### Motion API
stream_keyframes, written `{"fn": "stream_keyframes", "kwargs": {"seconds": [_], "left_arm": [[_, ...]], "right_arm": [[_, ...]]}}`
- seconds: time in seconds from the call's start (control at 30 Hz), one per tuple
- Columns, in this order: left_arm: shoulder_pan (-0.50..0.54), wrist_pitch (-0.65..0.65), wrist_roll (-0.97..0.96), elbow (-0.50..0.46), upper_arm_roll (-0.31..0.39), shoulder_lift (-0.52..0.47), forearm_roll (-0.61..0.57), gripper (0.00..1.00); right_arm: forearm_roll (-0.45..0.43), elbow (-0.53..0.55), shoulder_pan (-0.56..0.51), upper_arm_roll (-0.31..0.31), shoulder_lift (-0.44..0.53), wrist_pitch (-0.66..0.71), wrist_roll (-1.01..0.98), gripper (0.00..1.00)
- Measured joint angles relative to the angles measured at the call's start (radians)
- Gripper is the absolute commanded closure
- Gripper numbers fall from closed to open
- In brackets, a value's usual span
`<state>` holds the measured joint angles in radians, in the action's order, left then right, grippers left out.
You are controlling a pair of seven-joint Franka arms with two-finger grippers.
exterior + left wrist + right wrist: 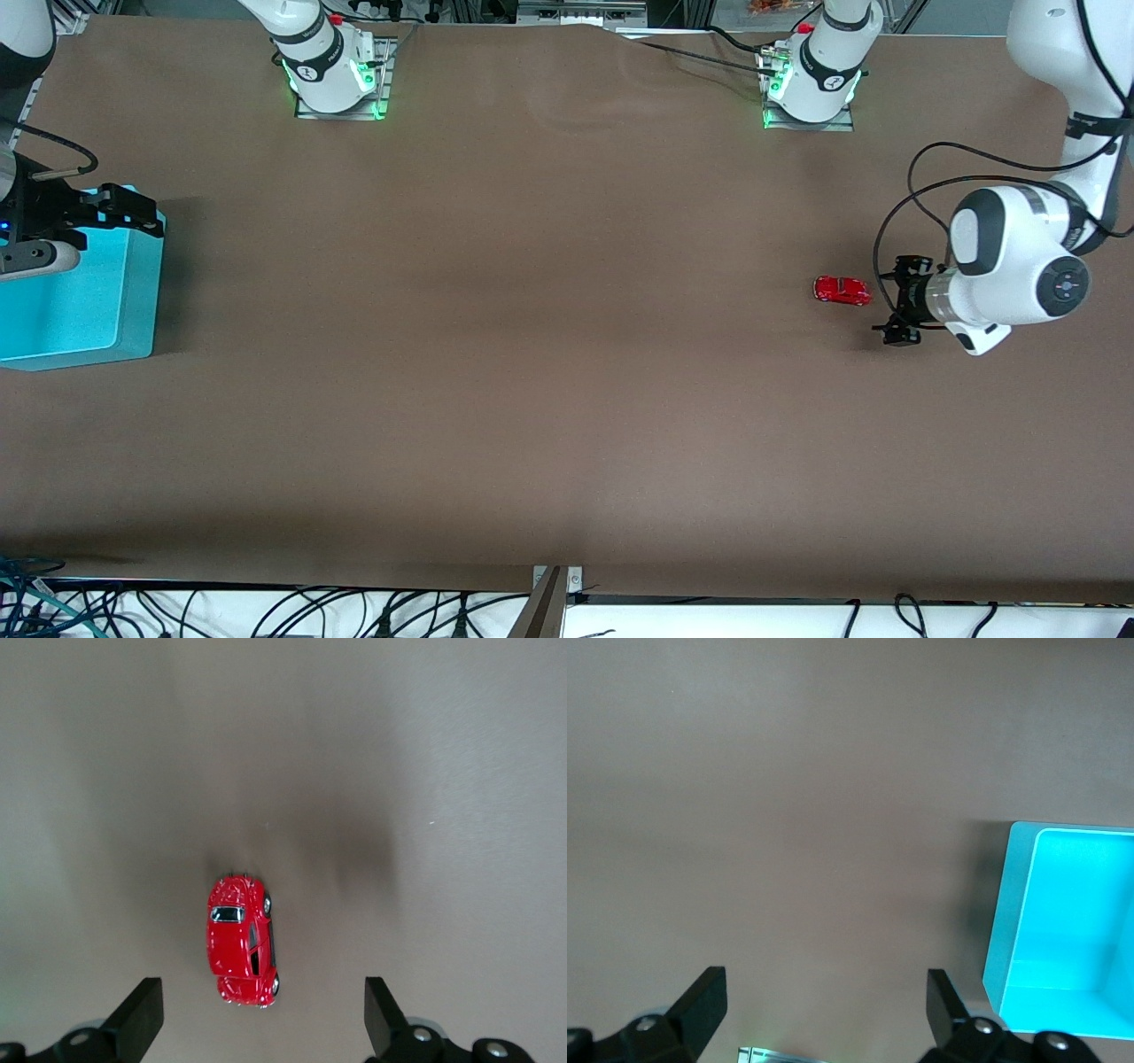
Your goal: Wind red beetle toy and store in blue box
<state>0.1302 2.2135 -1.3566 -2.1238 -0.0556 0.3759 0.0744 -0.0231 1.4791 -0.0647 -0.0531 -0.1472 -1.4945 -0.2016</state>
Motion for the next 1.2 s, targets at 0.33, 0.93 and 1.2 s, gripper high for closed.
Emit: {"fn": "stream_keyframes", "kwargs": {"seconds": [0.33, 0.93, 1.2], "left_arm": [[0.006, 0.024, -0.038, -0.037, 0.0, 0.005, 0.0, 0.0], [0.006, 0.061, -0.077, -0.081, -0.001, 0.013, 0.0, 1.0], [0.006, 0.062, -0.089, -0.08, -0.008, 0.009, 0.0, 1.0]], "right_arm": [[0.0, 0.0, 0.0, 0.0, 0.0, 0.0, 0.0, 0.0], [0.0, -0.001, 0.001, 0.0, 0.002, 0.0, 0.003, 0.0], [-0.002, -0.001, 0.001, 0.0, 0.002, 0.0, 0.004, 0.0]]}}
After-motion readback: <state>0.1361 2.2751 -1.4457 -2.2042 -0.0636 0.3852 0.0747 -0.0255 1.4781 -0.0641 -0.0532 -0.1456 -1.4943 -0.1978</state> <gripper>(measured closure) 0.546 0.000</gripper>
